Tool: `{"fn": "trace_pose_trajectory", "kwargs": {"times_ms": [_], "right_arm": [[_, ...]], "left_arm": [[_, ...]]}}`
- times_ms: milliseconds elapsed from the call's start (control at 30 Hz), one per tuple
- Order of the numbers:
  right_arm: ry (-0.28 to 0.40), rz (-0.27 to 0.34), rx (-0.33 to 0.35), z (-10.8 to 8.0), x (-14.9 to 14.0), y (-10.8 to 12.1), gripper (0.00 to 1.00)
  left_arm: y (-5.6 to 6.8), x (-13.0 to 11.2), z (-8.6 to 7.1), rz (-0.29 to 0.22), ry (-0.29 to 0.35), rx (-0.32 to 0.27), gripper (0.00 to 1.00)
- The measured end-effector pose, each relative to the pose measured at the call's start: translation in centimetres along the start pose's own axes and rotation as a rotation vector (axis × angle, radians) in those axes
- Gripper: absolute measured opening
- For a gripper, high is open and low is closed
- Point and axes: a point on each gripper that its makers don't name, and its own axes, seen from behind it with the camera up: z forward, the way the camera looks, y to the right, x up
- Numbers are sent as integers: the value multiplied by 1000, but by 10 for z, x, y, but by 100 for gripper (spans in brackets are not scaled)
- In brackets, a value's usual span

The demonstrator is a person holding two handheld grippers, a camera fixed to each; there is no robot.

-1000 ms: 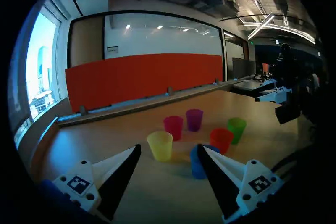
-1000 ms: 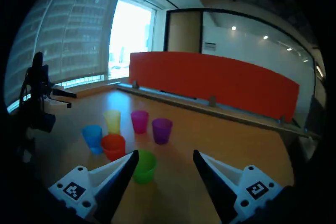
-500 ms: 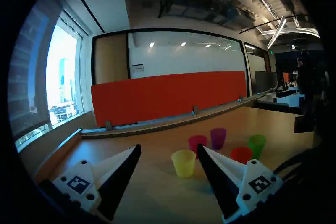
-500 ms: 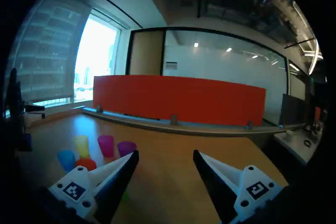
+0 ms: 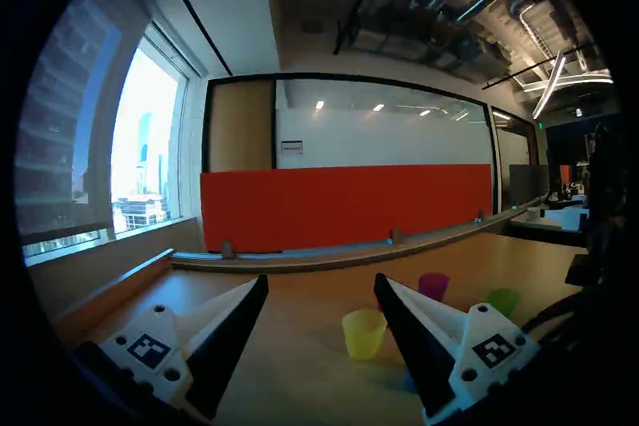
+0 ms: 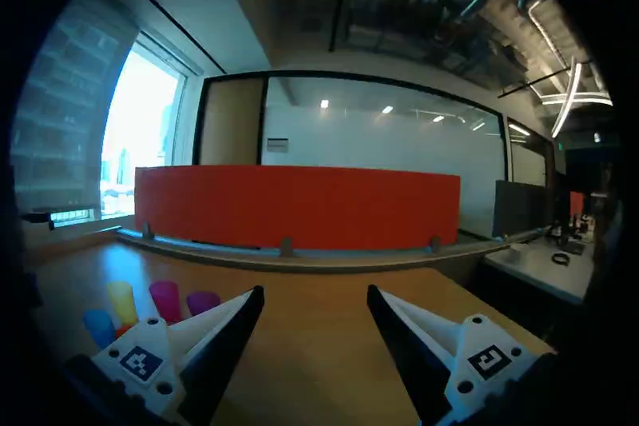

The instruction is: Pour water

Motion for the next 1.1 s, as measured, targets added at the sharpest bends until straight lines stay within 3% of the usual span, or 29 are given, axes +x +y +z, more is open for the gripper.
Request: {"fn": "trace_pose_trajectory", "kwargs": {"times_ms": [200, 400, 900, 1100], "right_arm": [[13, 16, -16, 0, 6, 3, 100], [-21, -2, -27, 2, -7, 4, 100], [-52, -38, -68, 5, -4, 2, 100], [-71, -37, -80, 4, -10, 2, 100]], "left_arm": [[-10, 2, 0, -4, 17, 52, 99], [-21, -4, -1, 2, 32, 117, 99], [-21, -37, 4, 53, 50, 179, 99], [-21, -62, 11, 28, 22, 172, 99]]}}
